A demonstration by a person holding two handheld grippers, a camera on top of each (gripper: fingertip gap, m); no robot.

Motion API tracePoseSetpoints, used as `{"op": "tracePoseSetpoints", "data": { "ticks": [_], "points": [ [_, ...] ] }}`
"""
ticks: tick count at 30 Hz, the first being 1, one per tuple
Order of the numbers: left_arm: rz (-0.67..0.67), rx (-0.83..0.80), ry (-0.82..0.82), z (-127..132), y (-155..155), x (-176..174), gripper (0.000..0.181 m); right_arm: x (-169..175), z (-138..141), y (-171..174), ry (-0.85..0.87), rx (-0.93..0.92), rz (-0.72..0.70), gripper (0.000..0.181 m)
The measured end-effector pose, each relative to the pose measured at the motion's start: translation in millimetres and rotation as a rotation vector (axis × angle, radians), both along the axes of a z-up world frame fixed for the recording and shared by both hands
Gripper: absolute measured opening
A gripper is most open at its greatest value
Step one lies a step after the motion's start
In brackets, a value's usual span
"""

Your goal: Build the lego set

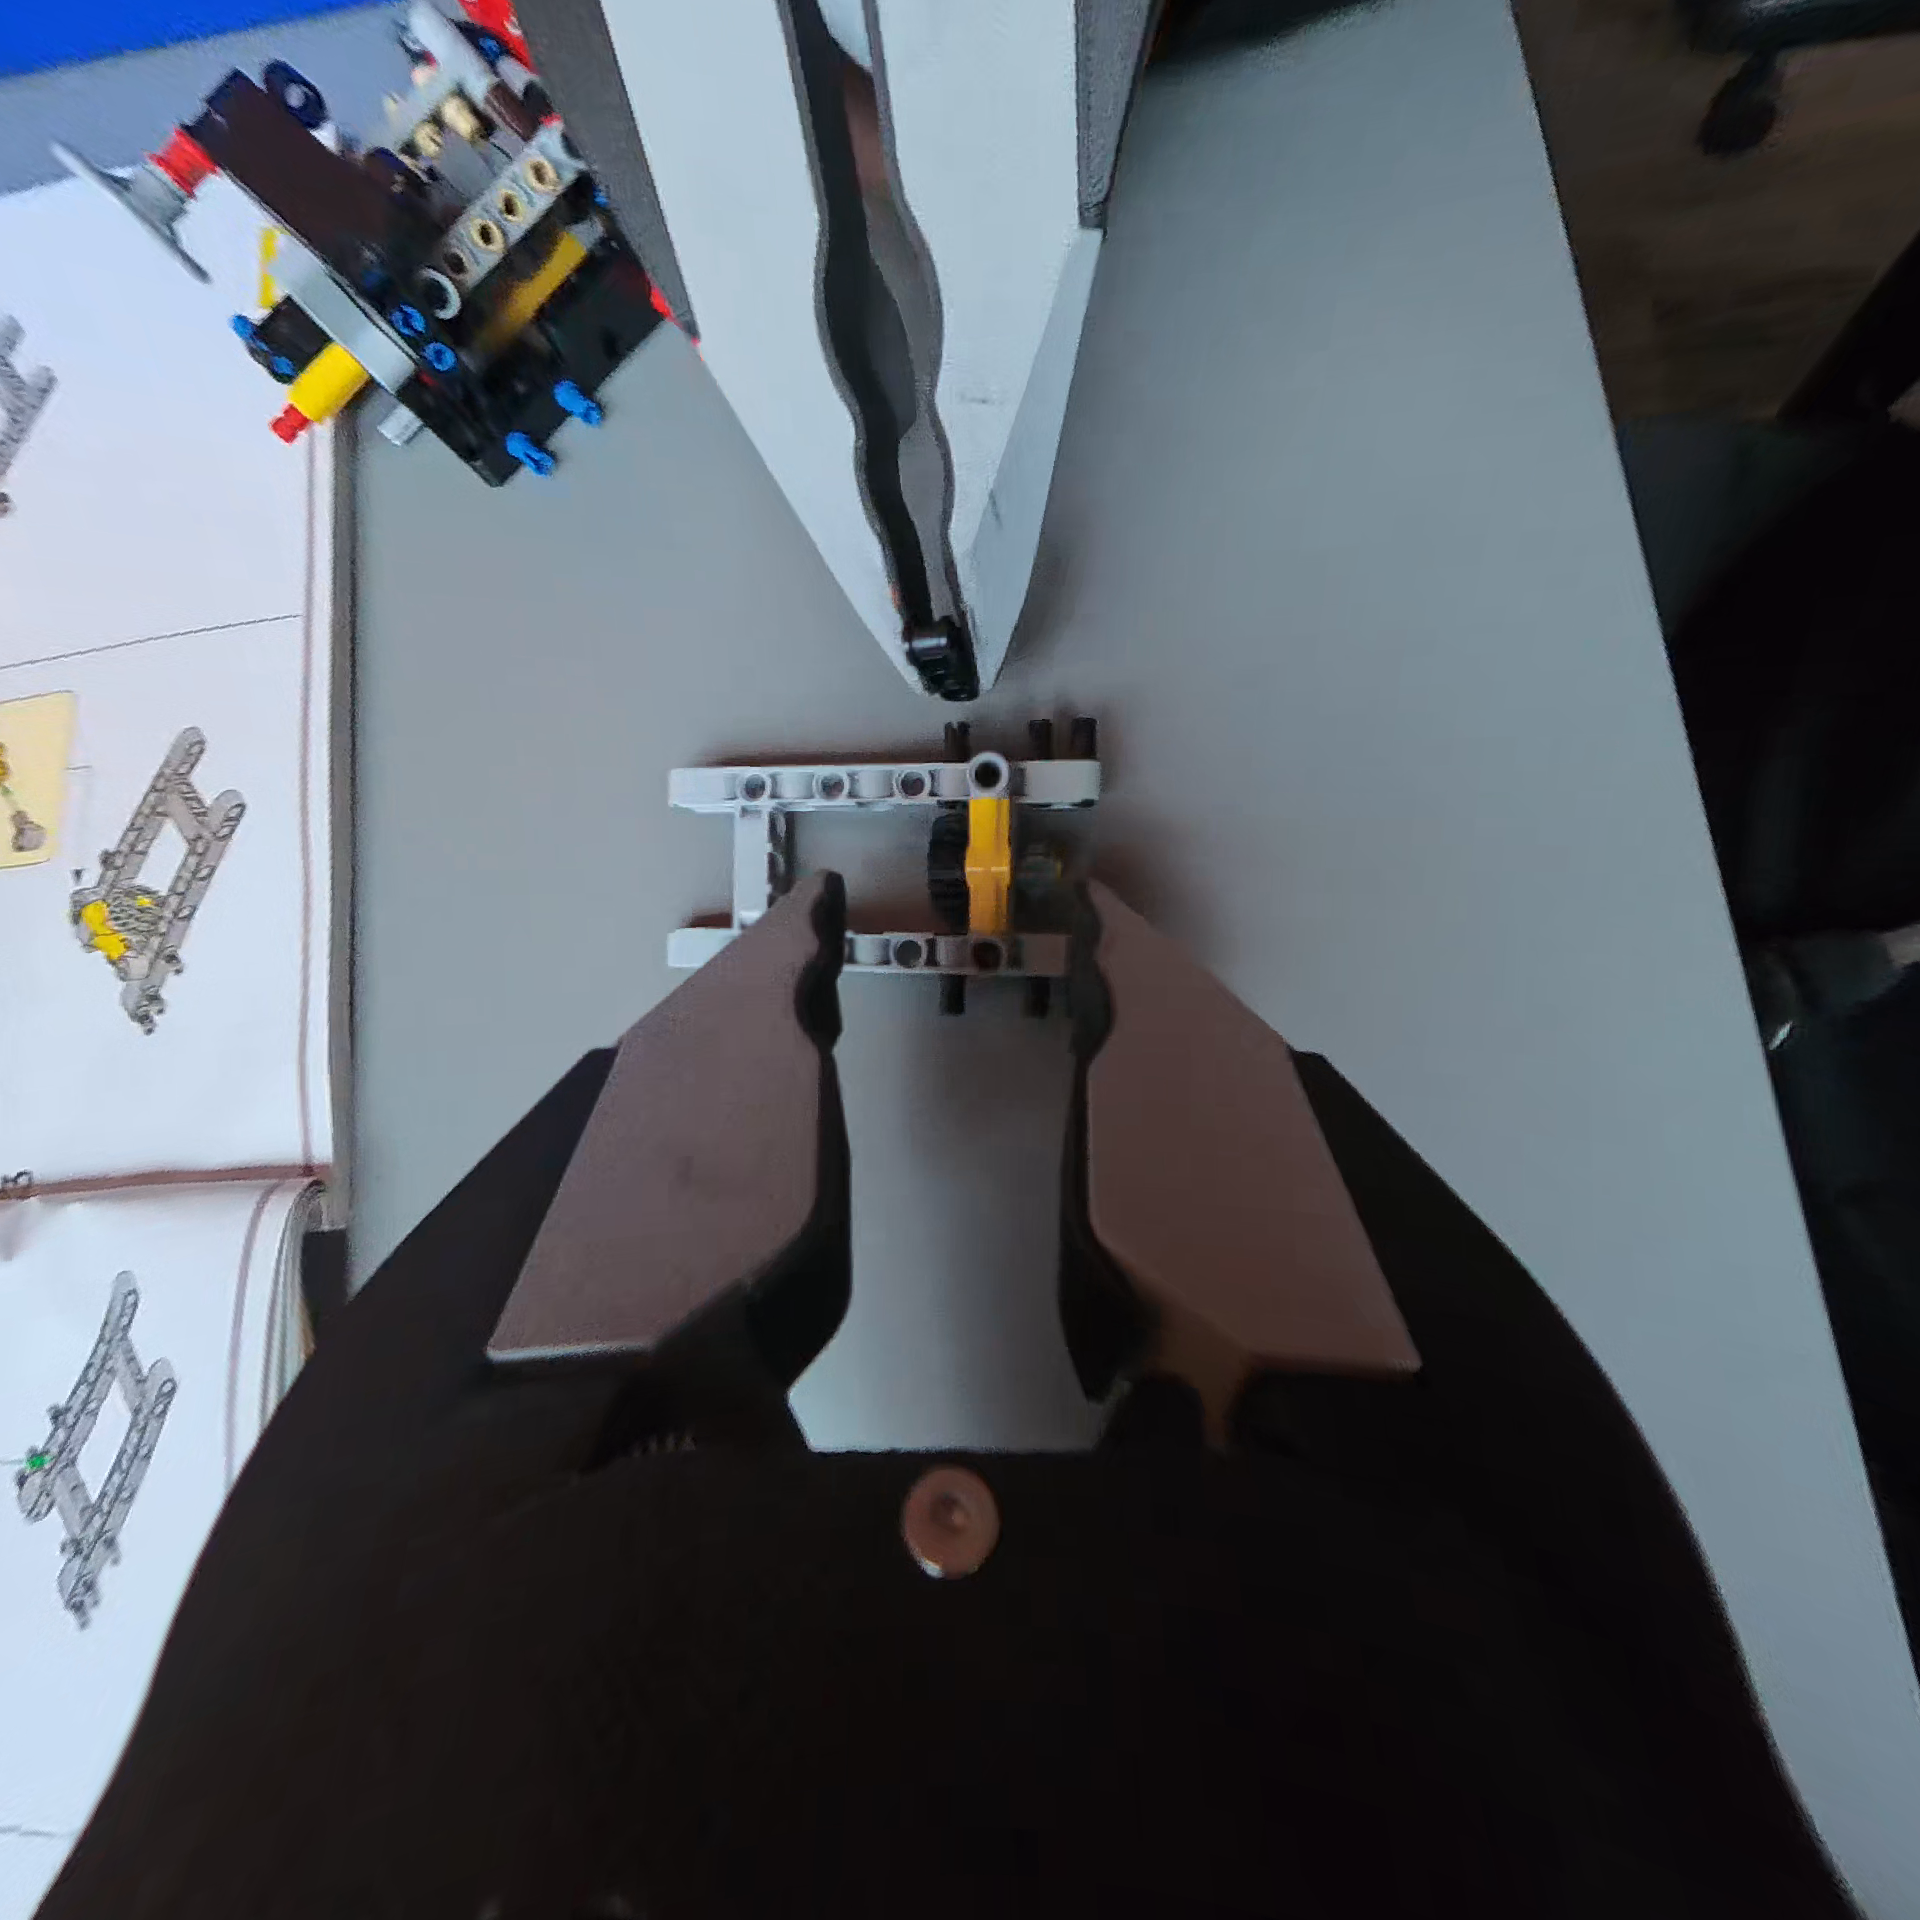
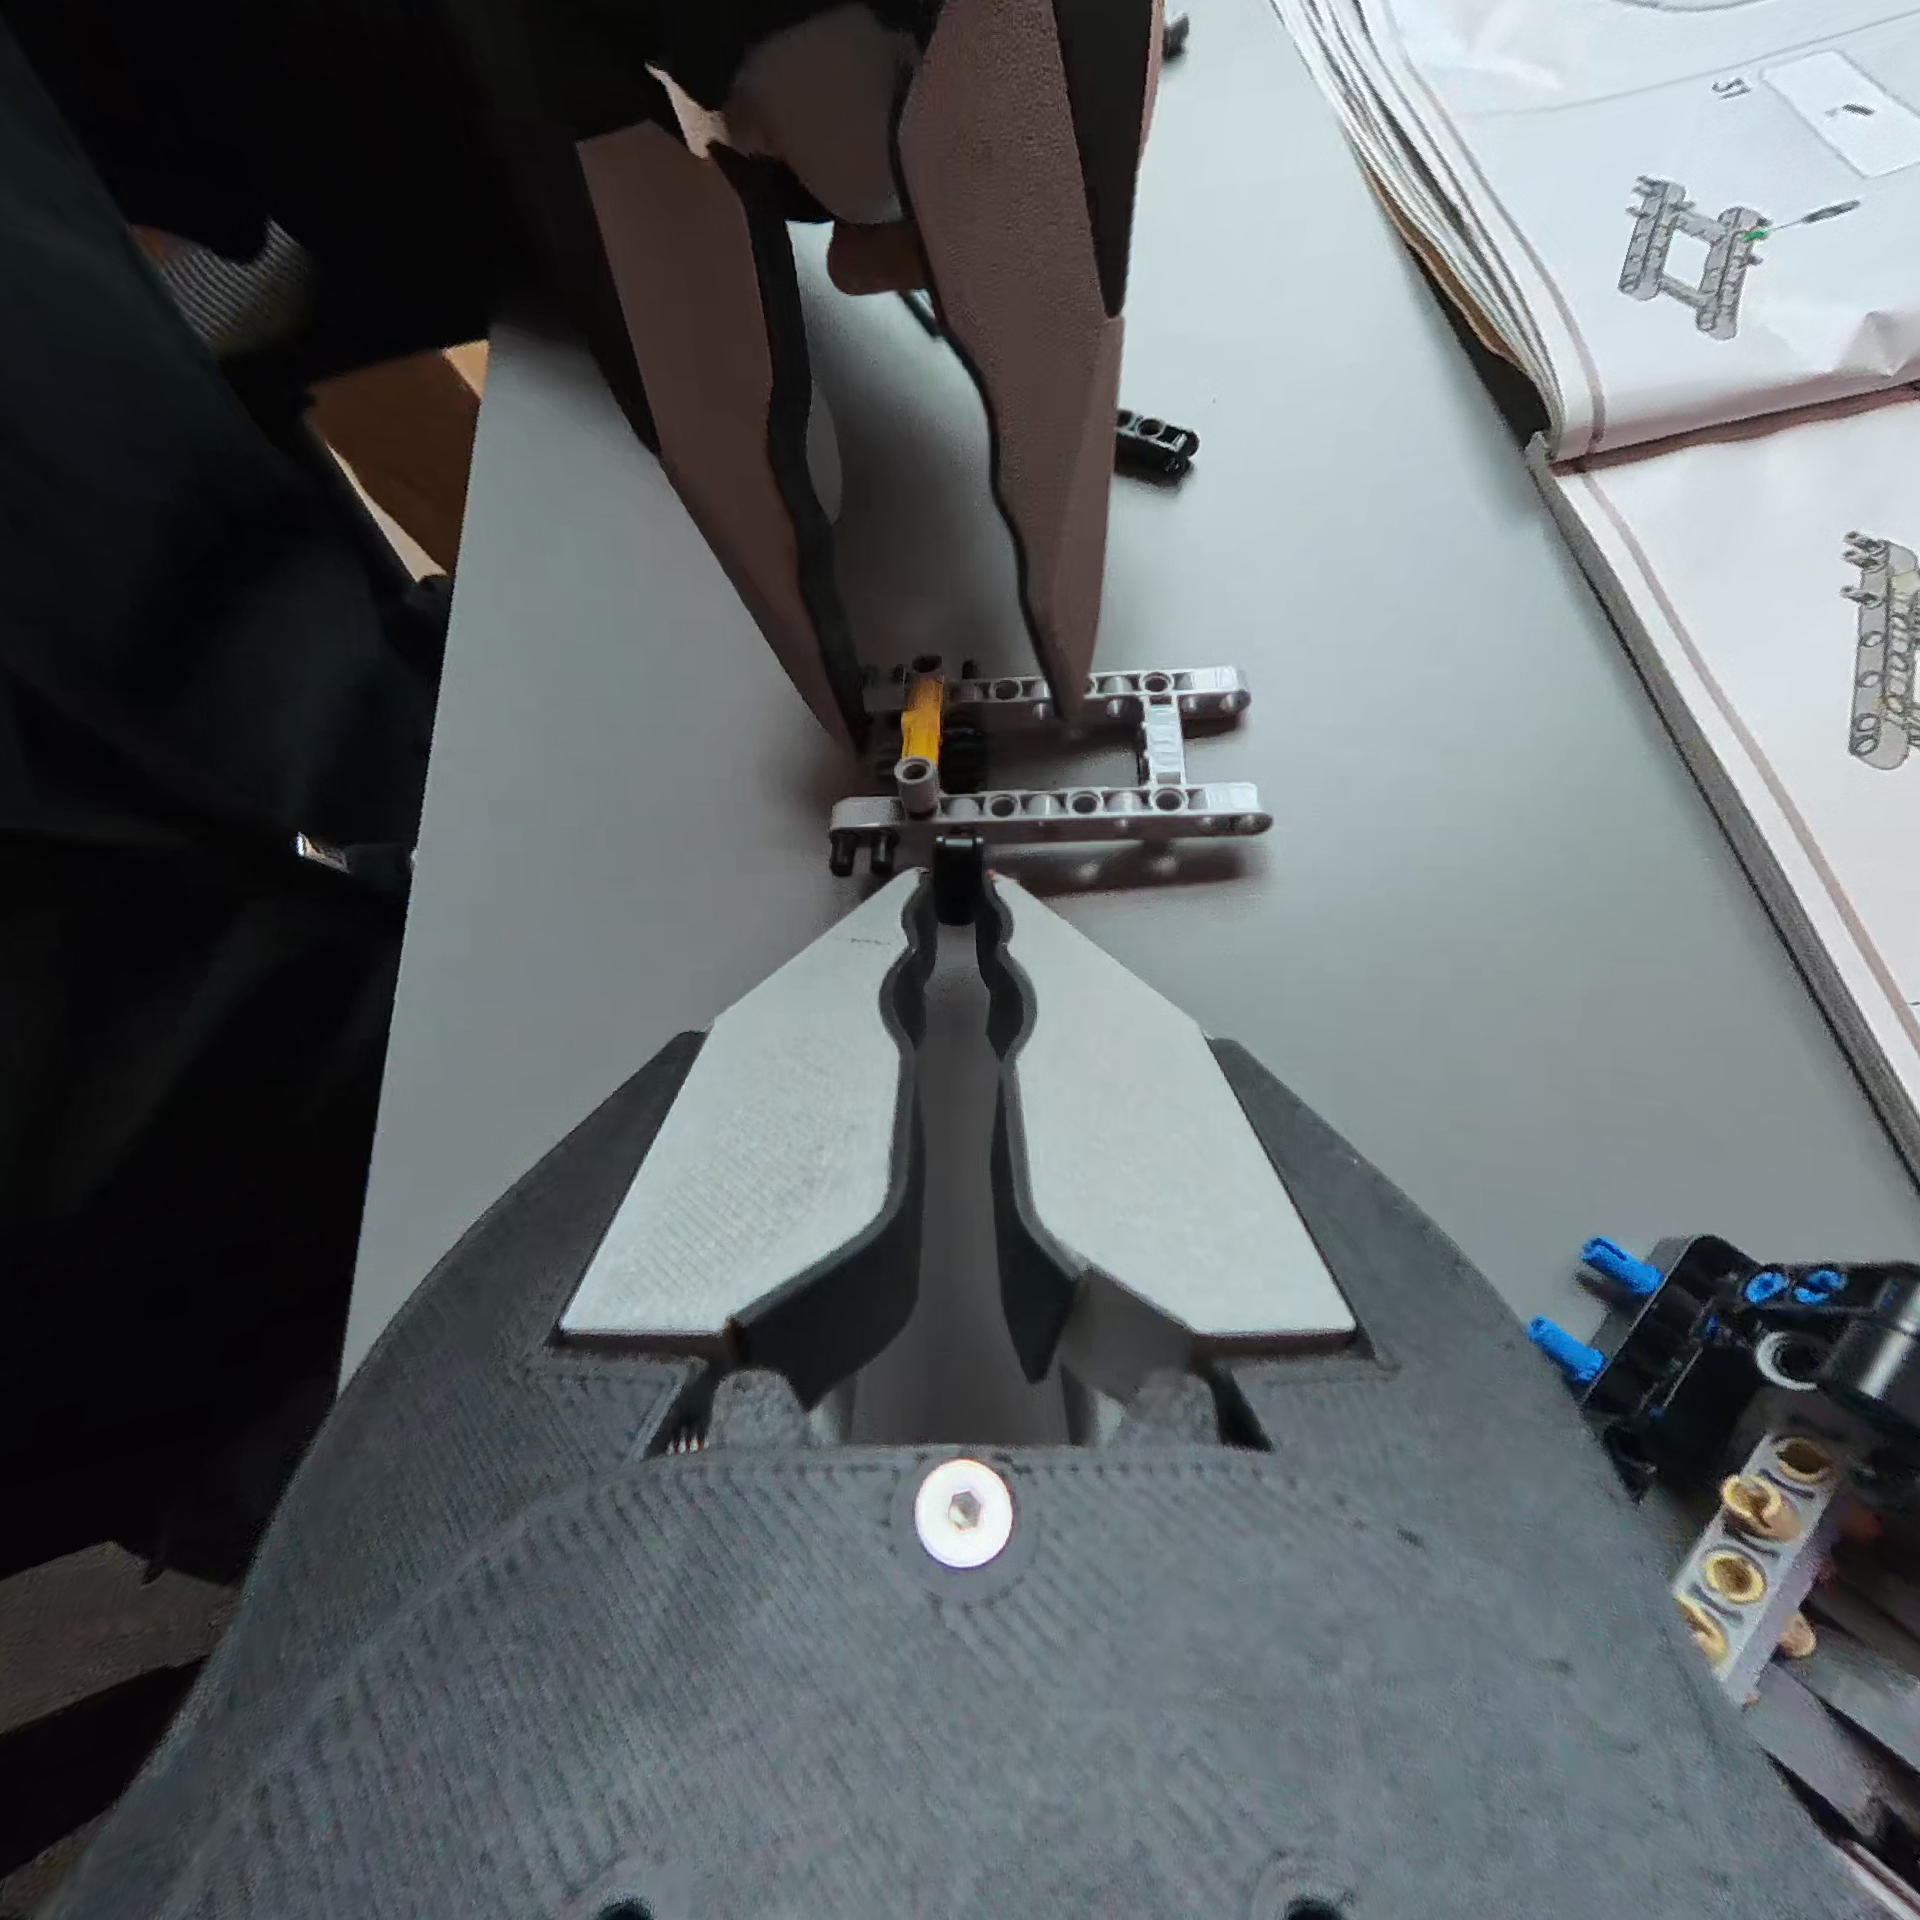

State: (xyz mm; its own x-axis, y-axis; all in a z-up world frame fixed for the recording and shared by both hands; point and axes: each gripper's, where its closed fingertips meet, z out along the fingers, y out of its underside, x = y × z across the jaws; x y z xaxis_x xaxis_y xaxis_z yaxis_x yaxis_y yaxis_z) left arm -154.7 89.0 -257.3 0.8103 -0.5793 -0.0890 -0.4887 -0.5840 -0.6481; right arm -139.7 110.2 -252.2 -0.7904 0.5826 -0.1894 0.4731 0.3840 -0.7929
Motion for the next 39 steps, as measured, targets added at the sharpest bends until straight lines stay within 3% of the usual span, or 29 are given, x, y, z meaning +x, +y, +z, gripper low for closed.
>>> {"op": "tracePoseSetpoints", "data": {
  "ticks": [14, 26, 39],
  "points": [
    [0.023, -0.082, -0.077, -11.7, 10.0, 13.4, 0.025, 1.7, -5.3, 2.3, -0.044, 0.01, 0.008, 0.004],
    [0.016, -0.033, -0.116, -11.6, 6.9, 12.7, 0.024, -5.9, -13.7, 2.7, 0.146, 0.232, -0.004, 0.005],
    [0.006, -0.03, -0.117, -11.7, 8.1, 15.7, 0.024, -2.3, -6.7, 2.7, 0.144, 0.162, -0.004, 0.005]
  ]
}}
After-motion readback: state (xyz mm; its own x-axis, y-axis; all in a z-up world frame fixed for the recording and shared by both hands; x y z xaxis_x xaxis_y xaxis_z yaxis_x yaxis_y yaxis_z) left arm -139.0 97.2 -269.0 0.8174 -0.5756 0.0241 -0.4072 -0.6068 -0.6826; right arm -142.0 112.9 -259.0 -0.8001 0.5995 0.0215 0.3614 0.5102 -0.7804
